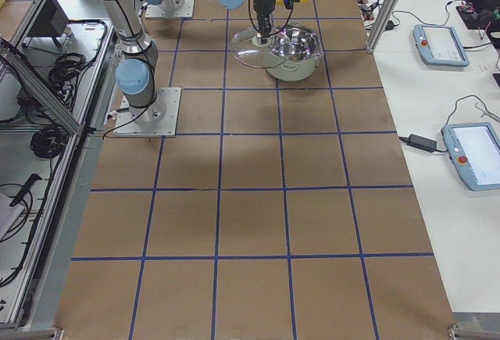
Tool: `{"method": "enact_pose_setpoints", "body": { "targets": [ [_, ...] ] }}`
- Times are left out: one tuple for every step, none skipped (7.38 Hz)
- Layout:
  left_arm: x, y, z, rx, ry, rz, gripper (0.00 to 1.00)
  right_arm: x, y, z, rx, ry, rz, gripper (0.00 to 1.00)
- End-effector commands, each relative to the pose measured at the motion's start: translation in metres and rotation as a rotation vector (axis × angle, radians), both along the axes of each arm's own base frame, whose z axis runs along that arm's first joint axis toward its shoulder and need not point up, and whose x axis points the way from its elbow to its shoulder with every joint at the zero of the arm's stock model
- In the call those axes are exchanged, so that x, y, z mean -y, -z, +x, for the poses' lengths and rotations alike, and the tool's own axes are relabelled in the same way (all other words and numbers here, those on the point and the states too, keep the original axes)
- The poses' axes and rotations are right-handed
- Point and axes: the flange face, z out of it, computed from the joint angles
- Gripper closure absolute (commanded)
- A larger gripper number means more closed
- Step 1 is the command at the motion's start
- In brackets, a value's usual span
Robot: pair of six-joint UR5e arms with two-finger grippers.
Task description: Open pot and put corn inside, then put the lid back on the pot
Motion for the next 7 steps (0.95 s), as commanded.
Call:
{"method": "enact_pose_setpoints", "body": {
  "targets": [
    [0.017,0.018,-0.081,-0.004,0.061,-0.024,0.86,0.000,0.000,0.000,0.000,0.000,0.000,0.58],
    [0.017,0.034,-0.099,0.020,0.084,-0.015,0.86,0.000,0.001,0.000,-0.002,0.000,0.001,0.58],
    [0.017,0.046,-0.105,0.021,0.089,0.001,0.84,0.000,0.000,0.000,-0.002,0.000,0.000,0.58],
    [0.016,0.051,-0.107,0.015,0.093,0.008,0.82,0.000,0.000,0.000,-0.002,0.000,0.000,0.58],
    [0.020,0.060,-0.110,0.016,0.096,0.006,0.67,0.001,0.000,0.000,-0.002,0.000,0.000,0.58],
    [0.019,0.076,-0.116,0.031,0.098,0.025,0.24,0.000,0.000,0.000,-0.002,0.000,0.000,0.58],
    [0.020,0.085,-0.116,0.034,0.077,0.036,0.04,0.000,0.001,0.000,-0.002,0.000,0.001,0.58]
  ]
}}
